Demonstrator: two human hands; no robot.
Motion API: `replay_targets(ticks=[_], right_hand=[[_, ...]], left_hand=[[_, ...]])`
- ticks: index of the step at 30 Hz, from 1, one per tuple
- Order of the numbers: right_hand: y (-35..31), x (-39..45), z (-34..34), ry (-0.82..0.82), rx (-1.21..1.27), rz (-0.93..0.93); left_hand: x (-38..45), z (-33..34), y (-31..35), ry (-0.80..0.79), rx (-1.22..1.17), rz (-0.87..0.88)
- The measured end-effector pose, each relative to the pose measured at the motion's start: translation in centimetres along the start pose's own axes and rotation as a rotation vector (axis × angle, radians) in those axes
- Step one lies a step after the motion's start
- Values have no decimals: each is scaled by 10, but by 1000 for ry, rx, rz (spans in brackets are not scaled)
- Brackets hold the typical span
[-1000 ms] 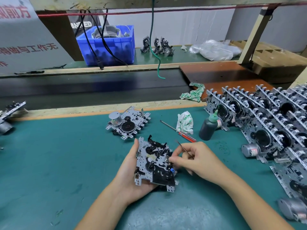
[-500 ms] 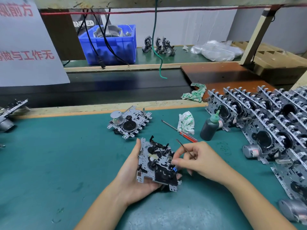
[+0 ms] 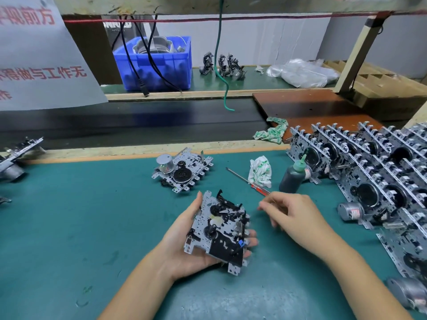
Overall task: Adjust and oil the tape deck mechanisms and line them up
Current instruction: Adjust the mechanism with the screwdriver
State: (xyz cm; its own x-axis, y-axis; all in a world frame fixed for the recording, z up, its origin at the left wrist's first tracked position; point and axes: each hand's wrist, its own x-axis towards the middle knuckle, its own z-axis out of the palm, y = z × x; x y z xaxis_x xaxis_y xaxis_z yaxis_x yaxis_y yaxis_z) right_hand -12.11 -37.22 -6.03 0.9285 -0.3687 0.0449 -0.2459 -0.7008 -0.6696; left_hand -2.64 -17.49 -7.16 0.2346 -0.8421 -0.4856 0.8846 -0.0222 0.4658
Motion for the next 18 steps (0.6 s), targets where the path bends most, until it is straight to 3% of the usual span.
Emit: replay_targets(ticks=[2, 5, 7, 10, 13, 15, 18], right_hand=[[2, -6, -6, 19, -313, -137], [4, -18, -6, -189, -412, -357], [3, -26, -2, -224, -459, -444], [4, -32, 1, -88, -580, -495], [13, -36, 2, 93, -599, -526], [16, -42, 6, 138, -547, -489], [18, -48, 13, 176, -509, -471]], left_hand=[[-3, 1, 2, -52, 106, -34], [-4, 0, 4, -63, 264, -56], [-3, 2, 8, -27, 342, -57], [1, 3, 13, 133, 470, -11], [-4, -11, 17, 174, 579, 90], [-12, -10, 16, 351, 740, 211], [-26, -4, 1, 875, 1429, 480]])
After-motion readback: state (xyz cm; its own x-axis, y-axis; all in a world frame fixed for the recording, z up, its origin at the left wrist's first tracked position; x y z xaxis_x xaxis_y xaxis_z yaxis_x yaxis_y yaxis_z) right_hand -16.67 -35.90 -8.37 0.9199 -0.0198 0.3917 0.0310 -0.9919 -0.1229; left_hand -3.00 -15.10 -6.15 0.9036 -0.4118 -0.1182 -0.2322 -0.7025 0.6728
